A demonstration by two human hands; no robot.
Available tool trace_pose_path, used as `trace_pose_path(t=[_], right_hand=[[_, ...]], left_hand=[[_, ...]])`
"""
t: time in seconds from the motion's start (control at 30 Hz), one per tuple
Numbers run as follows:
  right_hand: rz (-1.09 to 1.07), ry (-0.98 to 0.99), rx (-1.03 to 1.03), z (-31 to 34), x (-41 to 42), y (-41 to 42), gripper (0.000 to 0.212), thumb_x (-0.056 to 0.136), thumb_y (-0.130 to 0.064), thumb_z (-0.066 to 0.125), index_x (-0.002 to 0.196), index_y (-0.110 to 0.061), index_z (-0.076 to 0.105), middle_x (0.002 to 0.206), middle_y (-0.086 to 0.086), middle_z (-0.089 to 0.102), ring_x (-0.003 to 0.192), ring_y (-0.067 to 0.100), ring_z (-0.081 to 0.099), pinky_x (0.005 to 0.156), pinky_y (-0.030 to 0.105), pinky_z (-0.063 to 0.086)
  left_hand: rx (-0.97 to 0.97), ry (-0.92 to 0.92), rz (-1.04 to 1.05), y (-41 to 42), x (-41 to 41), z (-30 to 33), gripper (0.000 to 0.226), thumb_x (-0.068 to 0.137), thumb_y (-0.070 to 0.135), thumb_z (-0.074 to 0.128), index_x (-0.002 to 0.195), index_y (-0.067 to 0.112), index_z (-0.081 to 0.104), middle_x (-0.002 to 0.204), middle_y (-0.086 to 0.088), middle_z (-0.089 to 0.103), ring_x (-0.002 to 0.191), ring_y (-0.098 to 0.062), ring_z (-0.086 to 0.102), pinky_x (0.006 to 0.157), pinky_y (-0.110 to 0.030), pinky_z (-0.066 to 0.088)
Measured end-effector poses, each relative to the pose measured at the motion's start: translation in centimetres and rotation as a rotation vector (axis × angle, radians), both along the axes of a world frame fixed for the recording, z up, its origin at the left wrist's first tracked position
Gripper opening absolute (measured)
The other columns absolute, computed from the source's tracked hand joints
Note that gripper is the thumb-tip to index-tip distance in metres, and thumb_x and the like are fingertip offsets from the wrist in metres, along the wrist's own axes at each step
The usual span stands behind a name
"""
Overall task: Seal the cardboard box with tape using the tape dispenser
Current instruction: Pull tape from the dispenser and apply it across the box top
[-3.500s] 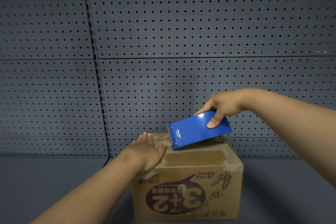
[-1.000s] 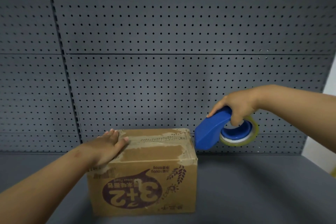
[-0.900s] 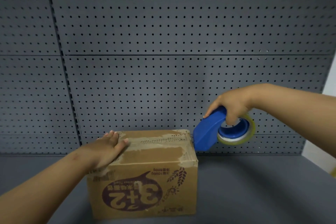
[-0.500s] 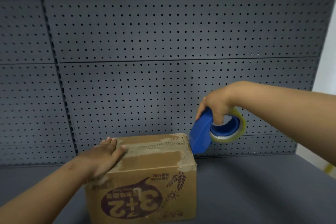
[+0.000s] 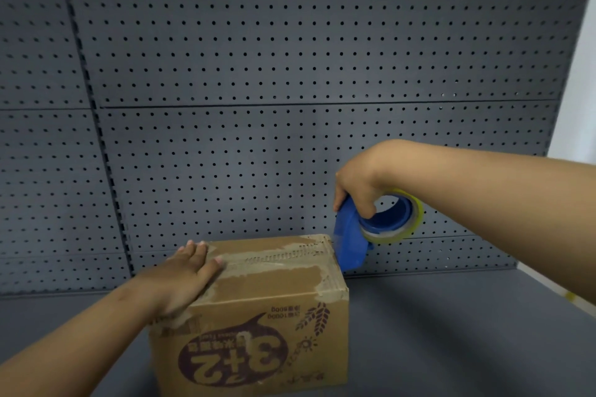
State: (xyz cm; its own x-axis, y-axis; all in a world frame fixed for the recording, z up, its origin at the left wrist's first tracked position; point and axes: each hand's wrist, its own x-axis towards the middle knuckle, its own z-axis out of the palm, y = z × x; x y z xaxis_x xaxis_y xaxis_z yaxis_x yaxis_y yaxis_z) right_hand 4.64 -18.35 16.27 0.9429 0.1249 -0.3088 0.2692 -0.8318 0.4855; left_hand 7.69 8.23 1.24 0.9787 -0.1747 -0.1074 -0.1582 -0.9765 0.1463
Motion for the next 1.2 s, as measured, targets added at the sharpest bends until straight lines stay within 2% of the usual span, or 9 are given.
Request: trace_pose_path(t=[0.13,0.3,0.47,0.6,0.73,0.93,1.07,1.2], right_hand=[[-0.05,0.044,-0.009,0.4,0.3,0.0,0.06,0.08,-0.007,0.057,0.135,-0.028,0.046,0.137,-0.002,0.046,0.095,0.014,0.041,0.076,0.028,0.034],[-0.056,0.035,0.03,0.2,0.7,-0.1,0.058,0.078,-0.005,0.057,0.131,-0.029,0.05,0.11,-0.005,0.045,0.089,0.016,0.043,0.073,0.028,0.037],[-0.059,0.029,0.053,-0.1,0.5,-0.4,0.06,0.078,-0.003,0.056,0.132,-0.028,0.05,0.105,-0.005,0.046,0.075,0.013,0.044,0.068,0.026,0.038],[-0.049,0.01,0.064,-0.2,0.5,0.5,0.059,0.077,-0.001,0.056,0.131,-0.025,0.051,0.109,-0.003,0.049,0.087,0.018,0.046,0.072,0.029,0.039],[-0.085,0.032,0.03,-0.2,0.3,0.2,0.059,0.08,-0.004,0.056,0.134,-0.025,0.048,0.136,-0.001,0.047,0.094,0.015,0.042,0.077,0.028,0.036],[-0.017,-0.014,-0.029,-0.7,0.5,1.6,0.061,0.078,-0.003,0.056,0.135,-0.022,0.047,0.136,-0.001,0.05,0.105,0.02,0.053,0.075,0.028,0.042],[-0.101,0.029,0.01,-0.4,0.5,0.3,0.059,0.079,-0.005,0.057,0.135,-0.024,0.047,0.139,0.0,0.046,0.096,0.015,0.043,0.078,0.027,0.037],[-0.093,-0.013,0.049,-0.6,1.0,0.8,0.061,0.076,0.0,0.056,0.131,-0.026,0.052,0.136,0.0,0.049,0.093,0.018,0.047,0.073,0.03,0.039]], left_hand=[[0.006,-0.002,-0.003,-0.4,-0.5,0.4,0.067,0.096,0.051,0.007,0.149,0.014,-0.007,0.159,-0.004,-0.011,0.145,-0.016,-0.009,0.118,-0.034,0.001],[-0.024,0.0,0.0,-0.5,-0.5,0.3,0.066,0.096,0.05,0.008,0.149,0.014,-0.005,0.159,-0.005,-0.009,0.145,-0.017,-0.008,0.118,-0.034,0.001],[-0.049,-0.003,0.003,-0.4,-0.4,0.3,0.065,0.096,0.05,0.008,0.15,0.014,-0.004,0.159,-0.004,-0.009,0.145,-0.016,-0.009,0.118,-0.034,0.001],[-0.035,-0.002,0.0,-0.4,-0.4,0.2,0.066,0.096,0.05,0.007,0.15,0.014,-0.005,0.159,-0.005,-0.009,0.145,-0.016,-0.009,0.118,-0.034,0.0],[-0.02,-0.005,0.002,-0.3,-0.3,0.2,0.066,0.096,0.05,0.006,0.15,0.013,-0.004,0.159,-0.006,-0.008,0.145,-0.017,-0.008,0.117,-0.033,0.0],[0.018,-0.005,0.011,-0.4,-0.4,0.3,0.067,0.096,0.051,0.006,0.15,0.013,-0.004,0.159,-0.008,-0.008,0.146,-0.019,-0.007,0.117,-0.034,0.001],[0.051,-0.023,0.011,-0.7,-0.7,0.6,0.069,0.095,0.053,0.006,0.15,0.013,-0.003,0.159,-0.008,-0.007,0.146,-0.019,-0.004,0.117,-0.033,0.001],[0.057,-0.009,0.016,-0.6,-0.6,0.6,0.071,0.093,0.056,0.005,0.15,0.013,-0.002,0.159,-0.007,-0.006,0.146,-0.019,-0.004,0.118,-0.035,0.001]])
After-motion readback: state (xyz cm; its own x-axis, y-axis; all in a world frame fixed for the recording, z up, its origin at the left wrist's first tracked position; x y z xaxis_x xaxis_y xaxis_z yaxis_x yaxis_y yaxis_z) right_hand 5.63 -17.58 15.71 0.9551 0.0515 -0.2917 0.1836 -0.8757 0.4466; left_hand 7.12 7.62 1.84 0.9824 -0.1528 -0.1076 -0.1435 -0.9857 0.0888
